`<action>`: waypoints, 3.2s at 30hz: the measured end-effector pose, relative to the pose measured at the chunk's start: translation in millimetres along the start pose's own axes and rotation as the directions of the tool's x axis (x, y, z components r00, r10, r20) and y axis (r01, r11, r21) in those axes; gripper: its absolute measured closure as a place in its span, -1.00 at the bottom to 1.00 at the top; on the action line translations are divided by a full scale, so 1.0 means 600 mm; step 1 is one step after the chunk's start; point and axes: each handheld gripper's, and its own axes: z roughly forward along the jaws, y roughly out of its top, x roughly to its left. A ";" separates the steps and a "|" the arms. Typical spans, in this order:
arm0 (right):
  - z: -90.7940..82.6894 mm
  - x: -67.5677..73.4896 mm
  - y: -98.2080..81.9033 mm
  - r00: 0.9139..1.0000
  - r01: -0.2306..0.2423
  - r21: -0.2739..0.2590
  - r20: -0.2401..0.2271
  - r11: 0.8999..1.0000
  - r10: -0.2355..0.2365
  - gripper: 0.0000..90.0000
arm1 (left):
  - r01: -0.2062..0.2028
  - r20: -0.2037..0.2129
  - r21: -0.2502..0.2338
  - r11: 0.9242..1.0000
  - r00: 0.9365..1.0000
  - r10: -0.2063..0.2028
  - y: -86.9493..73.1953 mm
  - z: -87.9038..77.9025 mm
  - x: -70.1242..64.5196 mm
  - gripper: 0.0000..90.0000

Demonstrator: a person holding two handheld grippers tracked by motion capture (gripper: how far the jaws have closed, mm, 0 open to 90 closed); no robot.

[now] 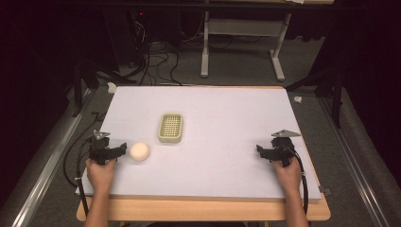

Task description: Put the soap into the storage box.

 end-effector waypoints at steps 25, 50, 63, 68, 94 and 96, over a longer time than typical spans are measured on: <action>0.000 -0.001 0.000 1.000 -0.007 0.004 0.002 1.000 0.007 -0.57 | 0.001 -0.002 0.006 1.000 1.000 -0.001 0.002 0.000 0.001 -0.57; 0.001 -0.001 0.000 1.000 -0.010 0.005 0.001 1.000 0.010 -0.57 | 0.013 0.114 -0.083 0.996 0.994 -0.003 0.005 -0.056 0.004 -0.52; 0.000 -0.001 0.000 1.000 -0.010 0.004 0.003 1.000 0.010 -0.58 | 0.008 0.185 -0.171 0.985 0.982 0.024 0.007 -0.119 -0.006 -0.47; 0.000 -0.001 0.000 1.000 -0.009 0.004 0.003 1.000 0.009 -0.57 | -0.011 0.190 -0.186 0.983 0.981 0.047 0.001 -0.135 -0.018 -0.47; 0.000 0.000 0.000 1.000 -0.001 0.001 0.004 1.000 0.001 -0.57 | -0.111 0.230 -0.142 0.984 0.963 0.142 -0.009 -0.110 -0.096 -0.59; 0.000 0.000 0.000 1.000 -0.003 0.001 0.005 1.000 0.003 -0.57 | -0.121 0.229 -0.129 0.984 0.962 0.148 -0.009 -0.104 -0.100 -0.60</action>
